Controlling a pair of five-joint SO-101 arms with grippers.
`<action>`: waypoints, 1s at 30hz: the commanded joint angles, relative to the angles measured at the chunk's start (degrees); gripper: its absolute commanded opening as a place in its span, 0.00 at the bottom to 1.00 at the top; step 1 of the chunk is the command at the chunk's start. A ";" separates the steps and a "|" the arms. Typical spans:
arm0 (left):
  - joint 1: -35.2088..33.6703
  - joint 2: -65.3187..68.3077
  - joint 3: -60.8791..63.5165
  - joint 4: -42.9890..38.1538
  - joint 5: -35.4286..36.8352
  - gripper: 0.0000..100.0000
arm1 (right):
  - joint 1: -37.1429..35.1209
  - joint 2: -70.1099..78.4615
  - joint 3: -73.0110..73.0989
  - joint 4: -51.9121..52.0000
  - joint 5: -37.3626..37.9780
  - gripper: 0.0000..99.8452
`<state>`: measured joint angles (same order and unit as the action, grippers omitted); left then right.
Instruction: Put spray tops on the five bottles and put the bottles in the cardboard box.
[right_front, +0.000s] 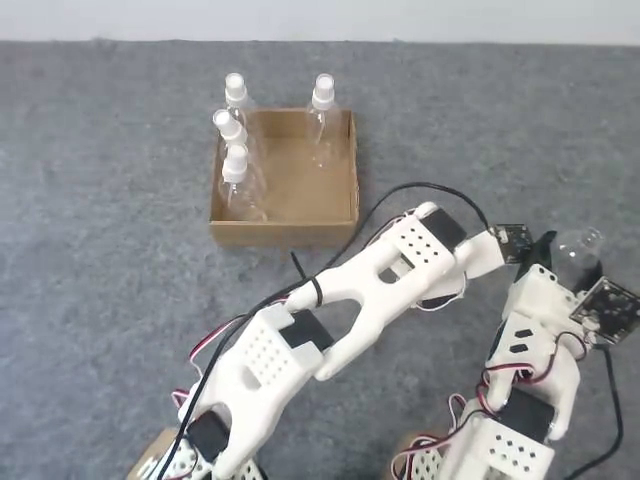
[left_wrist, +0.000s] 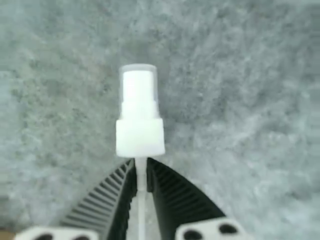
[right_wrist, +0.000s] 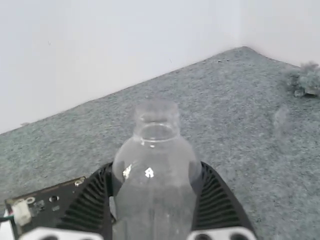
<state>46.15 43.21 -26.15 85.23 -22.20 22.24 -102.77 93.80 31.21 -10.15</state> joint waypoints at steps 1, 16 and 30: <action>1.05 -1.41 -6.99 6.15 -0.62 0.01 | -2.33 -1.27 -0.79 -1.27 1.85 0.01; 0.97 -1.49 -10.68 12.31 3.52 0.01 | -2.24 -1.27 -0.79 -1.36 1.85 0.01; 0.88 -1.93 -12.53 15.30 6.24 0.01 | -0.75 -1.27 -0.88 -1.36 1.49 0.01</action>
<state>46.15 43.38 -34.07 98.77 -18.77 22.51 -103.82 93.71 30.77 -10.15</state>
